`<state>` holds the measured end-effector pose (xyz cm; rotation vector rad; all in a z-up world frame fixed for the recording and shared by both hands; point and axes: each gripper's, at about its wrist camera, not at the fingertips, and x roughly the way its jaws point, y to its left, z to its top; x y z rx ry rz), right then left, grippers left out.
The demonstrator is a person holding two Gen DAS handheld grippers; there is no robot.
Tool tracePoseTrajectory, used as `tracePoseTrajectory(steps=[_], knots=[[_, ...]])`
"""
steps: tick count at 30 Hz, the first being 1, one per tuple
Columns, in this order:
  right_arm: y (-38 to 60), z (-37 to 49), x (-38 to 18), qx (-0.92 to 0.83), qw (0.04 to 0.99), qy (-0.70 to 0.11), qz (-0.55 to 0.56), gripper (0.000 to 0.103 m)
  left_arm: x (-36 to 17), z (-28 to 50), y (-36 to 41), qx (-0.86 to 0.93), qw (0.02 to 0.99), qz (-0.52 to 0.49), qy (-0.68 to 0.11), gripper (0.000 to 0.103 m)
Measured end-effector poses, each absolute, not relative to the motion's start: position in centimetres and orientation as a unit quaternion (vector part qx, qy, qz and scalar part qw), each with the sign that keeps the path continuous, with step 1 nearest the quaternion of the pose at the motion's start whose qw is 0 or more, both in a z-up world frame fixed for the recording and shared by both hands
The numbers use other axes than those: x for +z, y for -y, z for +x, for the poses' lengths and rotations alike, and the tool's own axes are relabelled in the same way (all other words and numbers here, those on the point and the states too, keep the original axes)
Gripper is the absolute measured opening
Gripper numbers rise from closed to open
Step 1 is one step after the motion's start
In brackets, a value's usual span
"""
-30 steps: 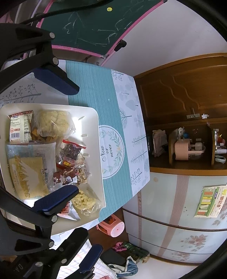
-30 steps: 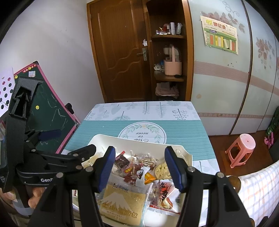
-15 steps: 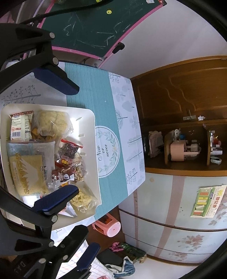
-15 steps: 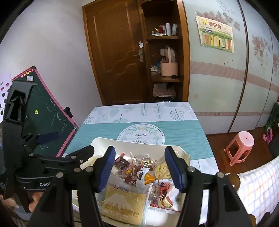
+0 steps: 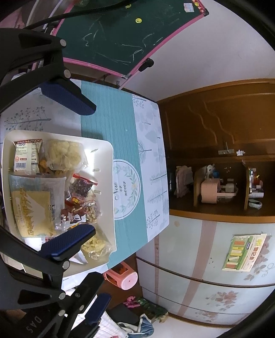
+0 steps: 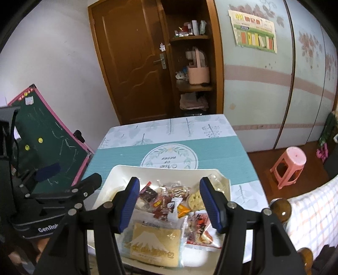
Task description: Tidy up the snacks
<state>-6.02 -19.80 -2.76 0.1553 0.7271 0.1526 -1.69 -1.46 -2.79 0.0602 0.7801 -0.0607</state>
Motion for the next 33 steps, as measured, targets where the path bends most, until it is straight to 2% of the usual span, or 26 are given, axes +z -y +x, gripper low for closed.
tracePoseTrajectory(steps=[33], knots=[[18.4,-5.4,-4.4,0.065,0.92,-0.383,0.054,0.06,-4.2,-1.6,1.7,0.007,0.913,0.046,-0.406,0.102]])
